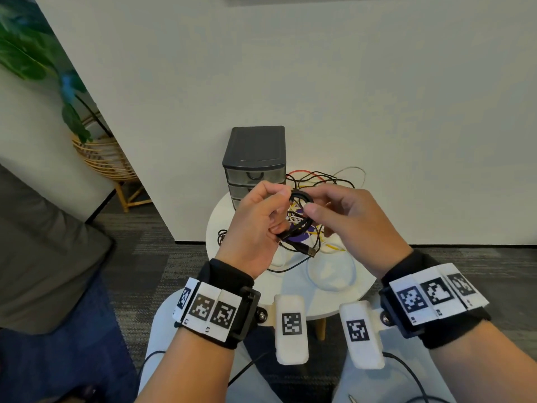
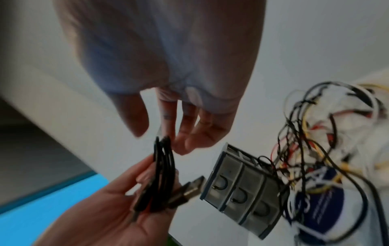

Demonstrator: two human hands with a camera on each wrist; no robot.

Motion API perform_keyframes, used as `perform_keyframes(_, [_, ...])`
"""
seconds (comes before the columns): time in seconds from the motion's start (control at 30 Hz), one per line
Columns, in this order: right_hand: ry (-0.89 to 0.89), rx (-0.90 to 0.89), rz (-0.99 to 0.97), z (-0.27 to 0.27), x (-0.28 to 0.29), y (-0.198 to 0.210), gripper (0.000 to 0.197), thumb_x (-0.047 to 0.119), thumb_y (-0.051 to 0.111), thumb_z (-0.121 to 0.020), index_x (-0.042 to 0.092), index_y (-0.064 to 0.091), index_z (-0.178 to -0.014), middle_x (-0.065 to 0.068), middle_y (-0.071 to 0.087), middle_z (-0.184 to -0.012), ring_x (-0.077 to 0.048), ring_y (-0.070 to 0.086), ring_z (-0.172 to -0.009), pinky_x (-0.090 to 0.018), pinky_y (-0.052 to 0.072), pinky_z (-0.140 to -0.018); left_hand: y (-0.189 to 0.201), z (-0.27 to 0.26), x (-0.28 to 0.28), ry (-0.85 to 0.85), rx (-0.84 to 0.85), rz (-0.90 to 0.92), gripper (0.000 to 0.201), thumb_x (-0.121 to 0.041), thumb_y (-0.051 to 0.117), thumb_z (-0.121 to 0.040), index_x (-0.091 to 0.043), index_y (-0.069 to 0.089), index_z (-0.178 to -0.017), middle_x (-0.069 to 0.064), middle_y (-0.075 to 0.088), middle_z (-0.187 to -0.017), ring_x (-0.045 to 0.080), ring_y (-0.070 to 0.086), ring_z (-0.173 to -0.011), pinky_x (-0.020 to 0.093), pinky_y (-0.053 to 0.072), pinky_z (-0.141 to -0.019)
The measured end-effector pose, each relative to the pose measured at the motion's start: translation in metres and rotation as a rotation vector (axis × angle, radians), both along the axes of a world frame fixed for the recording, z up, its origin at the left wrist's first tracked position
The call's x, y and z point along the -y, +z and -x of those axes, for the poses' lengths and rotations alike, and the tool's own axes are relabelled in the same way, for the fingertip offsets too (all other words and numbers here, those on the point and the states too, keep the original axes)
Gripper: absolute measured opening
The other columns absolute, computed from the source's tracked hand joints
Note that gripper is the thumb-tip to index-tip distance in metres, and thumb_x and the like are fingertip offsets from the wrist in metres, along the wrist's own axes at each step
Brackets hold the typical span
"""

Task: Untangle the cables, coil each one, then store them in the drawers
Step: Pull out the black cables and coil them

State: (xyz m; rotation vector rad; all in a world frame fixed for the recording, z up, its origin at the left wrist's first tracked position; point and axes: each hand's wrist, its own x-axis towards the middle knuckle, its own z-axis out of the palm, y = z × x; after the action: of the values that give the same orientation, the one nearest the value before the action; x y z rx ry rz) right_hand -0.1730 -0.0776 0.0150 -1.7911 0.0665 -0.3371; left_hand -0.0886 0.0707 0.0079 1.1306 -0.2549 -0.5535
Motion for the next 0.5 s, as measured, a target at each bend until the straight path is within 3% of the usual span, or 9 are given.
perform_keyframes(0.07, [-0.027, 0.023, 0.076, -0.002, -0.001, -0.001, 0.023, 0.002, 0.064, -0.095, 0.022, 0.073, -0.101, 0.016, 0.068, -0.068, -0.001, 0.061, -0.064, -0.011, 0.045, -0.058, -0.002, 0.001, 0.0, -0.007, -0.001, -0.01, 0.016, -0.001, 0.05, -0.101, -0.01, 0.054, -0.088, -0.001, 0.035, -0.062, 0.008, 0.025, -0.051, 0.022, 0.023, -0.051])
perform_keyframes(0.2, [-0.027, -0.061, 0.087, -0.005, -0.004, -0.003, 0.021, 0.004, 0.062, -0.097, 0.022, 0.072, -0.101, 0.001, 0.071, -0.071, -0.012, 0.065, -0.06, -0.028, 0.051, -0.052, -0.005, 0.001, -0.002, -0.027, -0.03, -0.016, 0.018, 0.001, 0.048, -0.101, -0.01, 0.056, -0.089, -0.002, 0.036, -0.061, 0.009, 0.024, -0.052, 0.023, 0.022, -0.053])
perform_keyframes(0.33, [0.019, -0.052, 0.082, -0.007, -0.005, 0.0, 0.019, 0.006, 0.061, -0.098, 0.016, 0.072, -0.11, -0.008, 0.072, -0.074, -0.021, 0.07, -0.062, -0.029, 0.056, -0.056, -0.002, -0.004, -0.005, -0.052, -0.067, 0.032, 0.017, 0.0, 0.047, -0.1, -0.01, 0.057, -0.09, 0.001, 0.035, -0.065, 0.009, 0.025, -0.052, 0.023, 0.022, -0.053])
perform_keyframes(0.43, [-0.043, -0.04, -0.001, -0.012, 0.001, 0.0, 0.016, 0.006, 0.063, -0.097, 0.013, 0.074, -0.106, -0.008, 0.073, -0.073, -0.02, 0.068, -0.06, -0.029, 0.057, -0.062, 0.0, -0.006, -0.003, -0.08, -0.126, 0.099, 0.019, -0.006, 0.043, -0.102, -0.008, 0.061, -0.108, 0.003, 0.046, -0.073, 0.01, 0.034, -0.058, 0.022, 0.029, -0.059])
perform_keyframes(0.5, [-0.095, -0.049, -0.086, -0.016, 0.004, 0.0, 0.014, 0.004, 0.064, -0.096, 0.01, 0.075, -0.102, -0.015, 0.074, -0.075, -0.018, 0.067, -0.058, -0.028, 0.056, -0.062, 0.0, -0.006, 0.001, -0.096, -0.186, 0.148, 0.031, -0.008, 0.039, -0.104, -0.006, 0.065, -0.122, 0.004, 0.06, -0.082, 0.011, 0.046, -0.067, 0.022, 0.044, -0.066])
